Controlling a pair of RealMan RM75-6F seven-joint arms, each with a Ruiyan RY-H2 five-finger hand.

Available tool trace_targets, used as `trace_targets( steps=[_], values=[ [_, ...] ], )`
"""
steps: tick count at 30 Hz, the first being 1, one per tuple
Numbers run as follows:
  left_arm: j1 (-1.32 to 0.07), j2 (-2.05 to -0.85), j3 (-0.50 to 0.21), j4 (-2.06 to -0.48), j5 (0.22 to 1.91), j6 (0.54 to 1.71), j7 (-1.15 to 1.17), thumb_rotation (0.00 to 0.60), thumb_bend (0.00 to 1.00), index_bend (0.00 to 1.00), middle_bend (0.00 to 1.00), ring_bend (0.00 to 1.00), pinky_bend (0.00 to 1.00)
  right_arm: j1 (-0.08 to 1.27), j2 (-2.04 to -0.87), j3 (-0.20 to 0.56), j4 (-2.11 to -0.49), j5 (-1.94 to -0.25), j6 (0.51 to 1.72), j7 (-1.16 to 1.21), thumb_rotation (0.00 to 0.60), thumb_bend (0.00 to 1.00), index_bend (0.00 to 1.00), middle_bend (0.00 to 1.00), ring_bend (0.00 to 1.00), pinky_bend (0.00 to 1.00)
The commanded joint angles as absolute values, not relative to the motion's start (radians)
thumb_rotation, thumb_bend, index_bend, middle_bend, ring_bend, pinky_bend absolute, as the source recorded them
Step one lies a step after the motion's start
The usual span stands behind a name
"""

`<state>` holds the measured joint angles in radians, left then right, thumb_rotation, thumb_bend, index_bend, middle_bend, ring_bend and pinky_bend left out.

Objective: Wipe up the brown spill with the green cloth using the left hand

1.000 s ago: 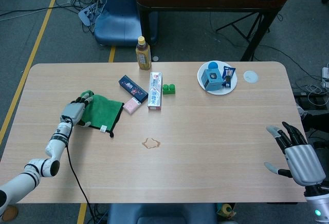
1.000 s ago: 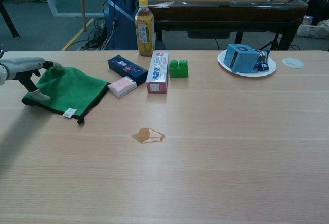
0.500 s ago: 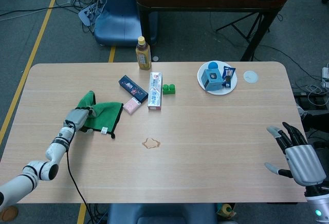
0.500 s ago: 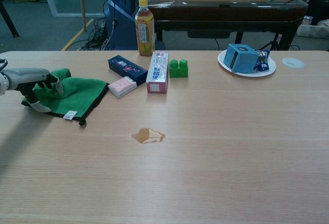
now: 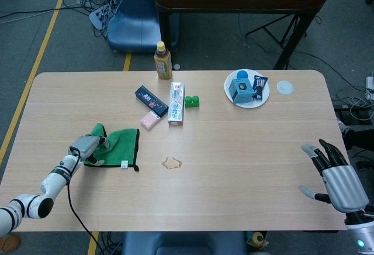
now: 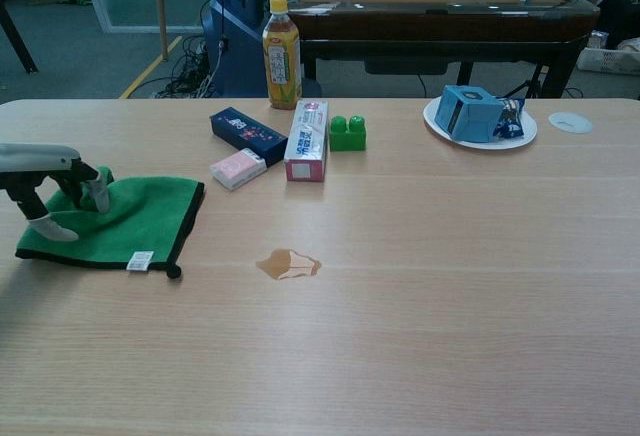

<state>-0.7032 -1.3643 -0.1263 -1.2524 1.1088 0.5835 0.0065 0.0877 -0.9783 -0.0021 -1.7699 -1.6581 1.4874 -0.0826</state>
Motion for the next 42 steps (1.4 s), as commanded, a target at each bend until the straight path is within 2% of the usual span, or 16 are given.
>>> trace_targets(
  steps=[1,6,10,17,21,24,26,29,33,37,42],
  values=[
    [-0.663,-1.36,-0.128,-1.279,1.157,0.737,0.034,0.6,0.22,0.28,0.17,0.23,0.2,0.089,-0.978,-0.002,-1.77,-1.658,1.484,-0.082,0.6,0.18,0.06,0.2,0.04,0.09],
    [-0.659,-1.41,-0.115,-1.211,1.2,0.79,0.049,0.6,0.22,0.18,0.08,0.11,0.2,0.086,-0.977,-0.003,-1.766,-1.657,1.488,-0.076,0.6,0.18,0.06,0.2,0.04,0.09],
    [-0.663,-1.439,-0.095,-1.166,1.22,0.793,0.08,0.6,0.19,0.14,0.01,0.05,0.2,0.083,-0.976,-0.004,-1.761,-1.65,1.488,-0.072,0.6,0.18,0.06,0.2,0.04,0.09],
    [-0.67,-1.508,-0.078,-1.084,1.251,0.791,0.072,0.6,0.16,0.08,0.0,0.02,0.2,0.083,-0.976,-0.004,-1.757,-1.646,1.483,-0.068,0.6,0.18,0.06,0.2,0.04,0.09],
    [-0.678,-1.548,-0.065,-1.022,1.26,0.763,0.065,0.6,0.16,0.11,0.0,0.03,0.25,0.082,-0.974,-0.005,-1.756,-1.644,1.482,-0.066,0.6,0.18,0.06,0.2,0.04,0.09],
    [-0.676,-1.58,-0.063,-0.973,1.281,0.776,0.028,0.6,0.16,0.23,0.01,0.14,0.39,0.08,-0.973,-0.006,-1.755,-1.641,1.481,-0.064,0.6,0.18,0.06,0.2,0.04,0.09],
    [-0.674,-1.599,-0.058,-0.935,1.297,0.783,0.002,0.6,0.16,0.34,0.08,0.25,0.49,0.079,-0.972,-0.006,-1.755,-1.64,1.481,-0.064,0.6,0.18,0.06,0.2,0.04,0.09],
    [-0.671,-1.629,-0.055,-0.873,1.321,0.794,-0.054,0.6,0.16,0.46,0.26,0.41,0.61,0.078,-0.971,-0.006,-1.757,-1.641,1.483,-0.063,0.6,0.18,0.06,0.2,0.04,0.09],
    [-0.661,-1.653,-0.05,-0.816,1.368,0.856,-0.121,0.6,0.16,0.56,0.45,0.55,0.72,0.076,-0.97,-0.007,-1.758,-1.641,1.484,-0.064,0.6,0.18,0.06,0.2,0.04,0.09],
    [-0.659,-1.644,-0.041,-0.817,1.404,0.891,-0.166,0.6,0.17,0.61,0.52,0.6,0.8,0.078,-0.971,-0.006,-1.758,-1.642,1.483,-0.064,0.6,0.18,0.06,0.2,0.04,0.09],
    [-0.661,-1.609,-0.046,-0.901,1.429,0.921,-0.212,0.6,0.17,0.62,0.56,0.62,0.84,0.082,-0.977,-0.006,-1.756,-1.648,1.478,-0.061,0.6,0.18,0.06,0.2,0.04,0.09]
  ],
)
